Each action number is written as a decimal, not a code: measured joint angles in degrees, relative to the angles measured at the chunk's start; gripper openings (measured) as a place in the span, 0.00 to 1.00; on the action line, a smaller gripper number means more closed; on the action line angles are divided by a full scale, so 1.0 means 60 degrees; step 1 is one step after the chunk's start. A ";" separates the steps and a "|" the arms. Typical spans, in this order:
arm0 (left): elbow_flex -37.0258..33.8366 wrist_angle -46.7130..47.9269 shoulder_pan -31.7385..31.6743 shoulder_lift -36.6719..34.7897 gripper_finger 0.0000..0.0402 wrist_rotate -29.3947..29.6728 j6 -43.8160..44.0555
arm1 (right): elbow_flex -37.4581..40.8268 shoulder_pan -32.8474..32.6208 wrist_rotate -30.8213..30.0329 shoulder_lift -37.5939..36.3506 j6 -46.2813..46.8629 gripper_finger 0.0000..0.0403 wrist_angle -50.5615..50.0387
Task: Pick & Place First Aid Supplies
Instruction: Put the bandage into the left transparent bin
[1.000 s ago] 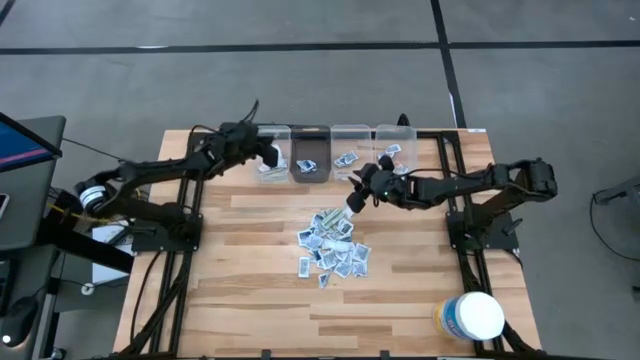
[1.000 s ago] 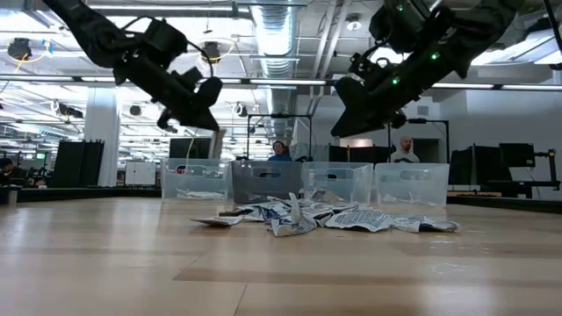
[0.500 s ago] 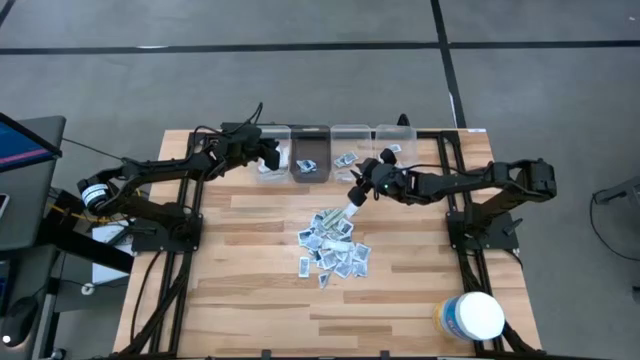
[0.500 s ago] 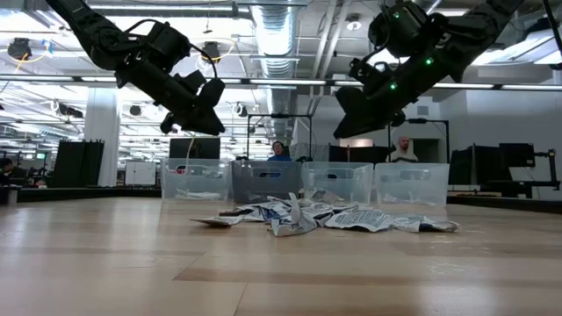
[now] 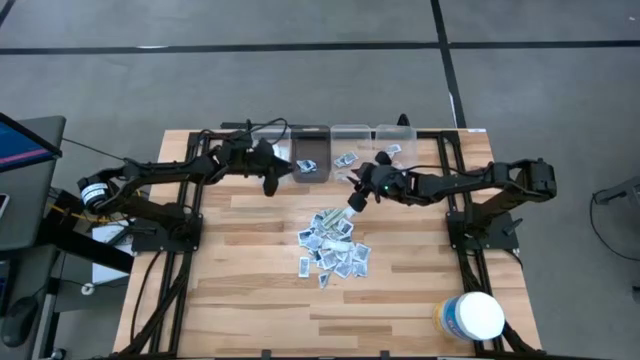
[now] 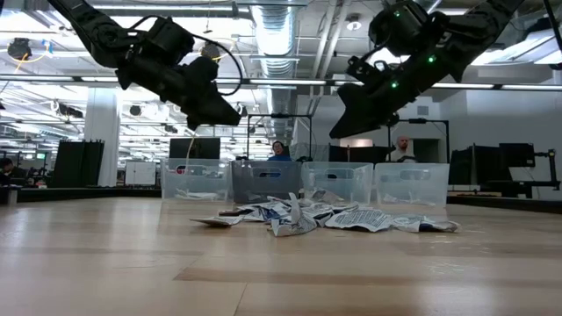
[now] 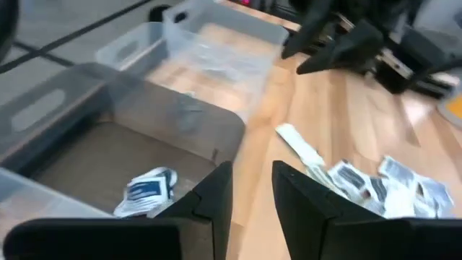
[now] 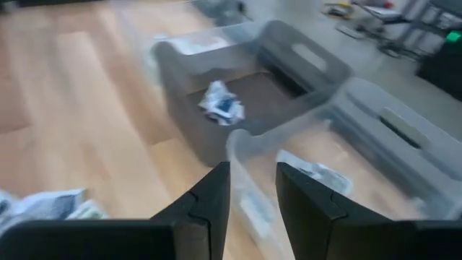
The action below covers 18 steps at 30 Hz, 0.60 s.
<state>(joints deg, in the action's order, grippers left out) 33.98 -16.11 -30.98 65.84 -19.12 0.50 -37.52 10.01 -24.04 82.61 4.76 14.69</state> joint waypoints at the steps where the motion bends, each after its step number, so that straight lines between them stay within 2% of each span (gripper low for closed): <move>1: 0.0000 0.0062 0.0036 0.0000 0.24 -0.0083 -0.0063 | 0.0000 -0.0044 0.0190 0.0004 -0.0160 0.27 0.0063; 5: 0.0004 0.0418 0.0129 0.0000 0.24 -0.0335 -0.0097 | 0.0000 -0.0070 0.0835 0.0004 -0.1292 0.27 0.0134; 9: 0.0004 0.1197 0.0309 0.0000 0.24 -0.0606 -0.0118 | 0.0000 0.0076 0.2119 0.0004 -0.2902 0.27 0.0133; 14: 0.0004 0.1906 0.0638 0.0000 0.24 -0.0644 -0.0118 | 0.0000 0.0134 0.3155 0.0013 -0.3798 0.27 0.0102; 18: 0.0004 0.2019 0.0990 0.0000 0.24 -0.0644 -0.0115 | -0.0004 0.0132 0.3744 0.0501 -0.4721 0.27 0.0062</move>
<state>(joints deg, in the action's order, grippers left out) 34.00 -4.00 -25.05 65.84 -22.98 -0.19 -37.54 10.80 -1.57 85.62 -23.57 15.06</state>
